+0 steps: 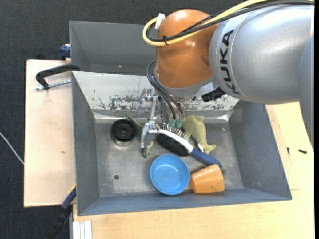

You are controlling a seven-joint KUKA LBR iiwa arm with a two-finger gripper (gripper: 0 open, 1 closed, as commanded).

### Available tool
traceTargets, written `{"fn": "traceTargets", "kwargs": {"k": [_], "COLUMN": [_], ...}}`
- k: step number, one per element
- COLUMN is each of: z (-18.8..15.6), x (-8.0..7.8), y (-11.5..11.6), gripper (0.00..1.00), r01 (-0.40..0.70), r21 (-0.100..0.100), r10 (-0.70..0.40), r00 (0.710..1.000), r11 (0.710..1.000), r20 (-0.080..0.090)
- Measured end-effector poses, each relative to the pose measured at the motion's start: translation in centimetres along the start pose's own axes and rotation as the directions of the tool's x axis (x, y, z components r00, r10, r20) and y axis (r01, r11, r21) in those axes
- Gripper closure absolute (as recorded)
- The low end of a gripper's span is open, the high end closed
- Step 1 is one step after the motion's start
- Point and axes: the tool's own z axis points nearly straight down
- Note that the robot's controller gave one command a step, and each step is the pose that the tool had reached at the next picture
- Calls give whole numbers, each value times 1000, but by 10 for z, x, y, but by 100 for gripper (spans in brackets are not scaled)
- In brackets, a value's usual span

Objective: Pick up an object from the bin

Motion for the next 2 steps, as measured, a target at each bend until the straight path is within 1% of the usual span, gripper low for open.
{"fn": "traceTargets", "kwargs": {"k": [1,2], "z": [134,155], "x": [1,-17], "y": [-20,32], "gripper": [0,0], "r01": [-43,-97], "r21": [-5,6], "r10": [43,97], "r00": [999,995], "r11": [999,995], "r20": [11,4]}}
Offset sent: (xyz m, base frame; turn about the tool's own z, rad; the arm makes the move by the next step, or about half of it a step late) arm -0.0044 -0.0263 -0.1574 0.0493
